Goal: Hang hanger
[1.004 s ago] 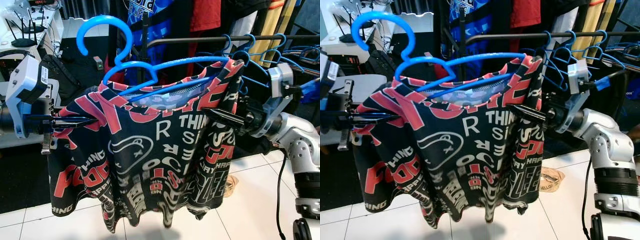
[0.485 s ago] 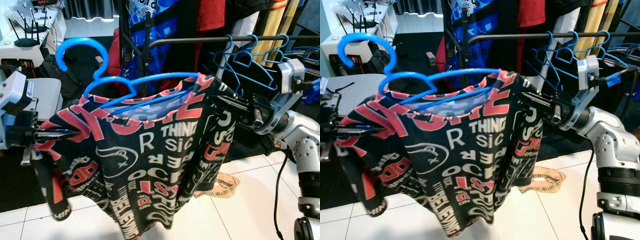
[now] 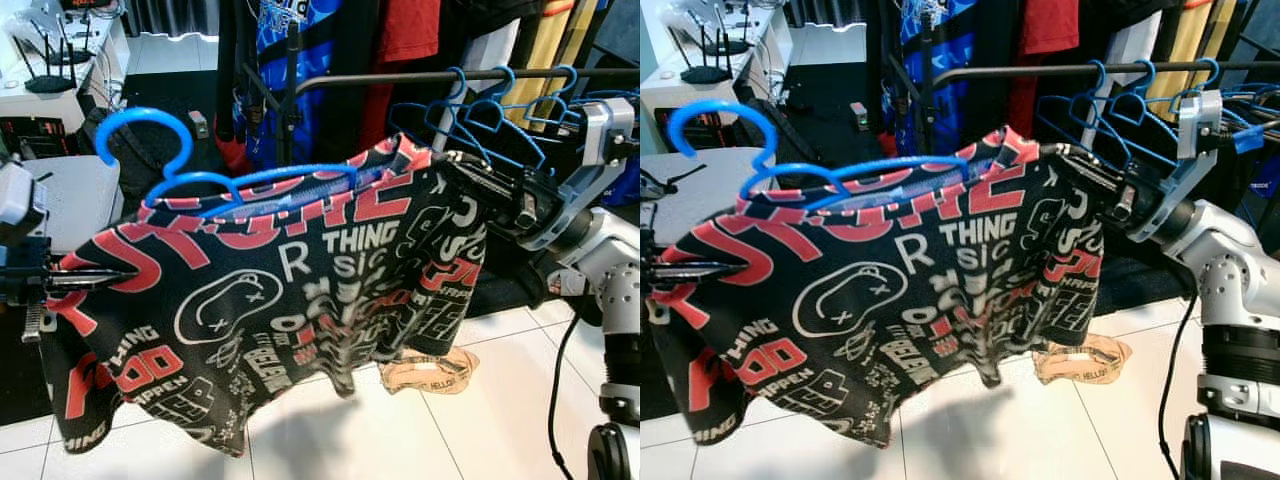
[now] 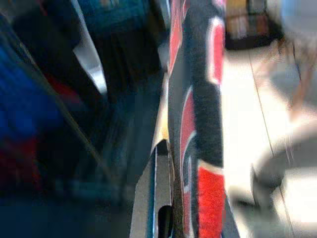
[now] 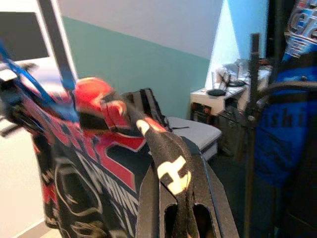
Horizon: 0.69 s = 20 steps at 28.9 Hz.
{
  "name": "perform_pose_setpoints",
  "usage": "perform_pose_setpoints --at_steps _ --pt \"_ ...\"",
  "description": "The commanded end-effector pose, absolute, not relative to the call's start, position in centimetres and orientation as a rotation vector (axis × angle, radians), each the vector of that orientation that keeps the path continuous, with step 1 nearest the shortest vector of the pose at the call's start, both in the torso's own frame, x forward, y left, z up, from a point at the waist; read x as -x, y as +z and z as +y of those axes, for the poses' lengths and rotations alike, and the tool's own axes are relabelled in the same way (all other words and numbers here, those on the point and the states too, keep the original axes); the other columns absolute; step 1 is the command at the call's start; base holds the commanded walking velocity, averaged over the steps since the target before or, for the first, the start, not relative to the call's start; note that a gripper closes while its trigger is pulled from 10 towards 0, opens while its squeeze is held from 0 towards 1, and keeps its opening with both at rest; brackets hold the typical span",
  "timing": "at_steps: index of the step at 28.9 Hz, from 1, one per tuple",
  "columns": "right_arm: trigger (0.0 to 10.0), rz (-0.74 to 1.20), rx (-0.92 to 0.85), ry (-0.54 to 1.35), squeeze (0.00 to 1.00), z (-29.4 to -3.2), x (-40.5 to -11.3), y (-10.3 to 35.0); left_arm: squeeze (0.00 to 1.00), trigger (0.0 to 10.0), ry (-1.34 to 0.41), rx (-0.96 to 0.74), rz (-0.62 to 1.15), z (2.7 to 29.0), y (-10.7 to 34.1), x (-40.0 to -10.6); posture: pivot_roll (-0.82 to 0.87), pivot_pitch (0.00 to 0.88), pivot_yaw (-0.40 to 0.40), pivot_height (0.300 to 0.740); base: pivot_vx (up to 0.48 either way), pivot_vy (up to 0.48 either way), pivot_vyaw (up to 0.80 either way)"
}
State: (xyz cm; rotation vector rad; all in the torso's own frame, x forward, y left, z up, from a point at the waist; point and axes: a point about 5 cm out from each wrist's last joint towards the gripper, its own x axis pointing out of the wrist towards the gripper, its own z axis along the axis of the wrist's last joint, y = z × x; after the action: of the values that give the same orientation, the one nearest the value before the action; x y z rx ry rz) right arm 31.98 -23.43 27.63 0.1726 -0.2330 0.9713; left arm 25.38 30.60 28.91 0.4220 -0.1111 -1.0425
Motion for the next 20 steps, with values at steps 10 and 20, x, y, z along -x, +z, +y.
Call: perform_pose_setpoints --at_steps 10,20 --pt "0.0 -0.214 -0.240 0.817 0.00 -23.5 -33.4 25.9 0.00 10.0 -1.214 -0.297 -0.248 27.6 28.8 -24.4 0.03 0.052 -0.022 0.740 0.000 0.000 0.00" --pt "10.0 -0.130 -0.146 0.915 0.96 -21.1 -33.0 24.6 0.00 10.0 -1.218 -0.299 -0.199 24.4 26.4 -25.5 0.03 0.047 -0.020 0.740 0.000 0.000 0.00"
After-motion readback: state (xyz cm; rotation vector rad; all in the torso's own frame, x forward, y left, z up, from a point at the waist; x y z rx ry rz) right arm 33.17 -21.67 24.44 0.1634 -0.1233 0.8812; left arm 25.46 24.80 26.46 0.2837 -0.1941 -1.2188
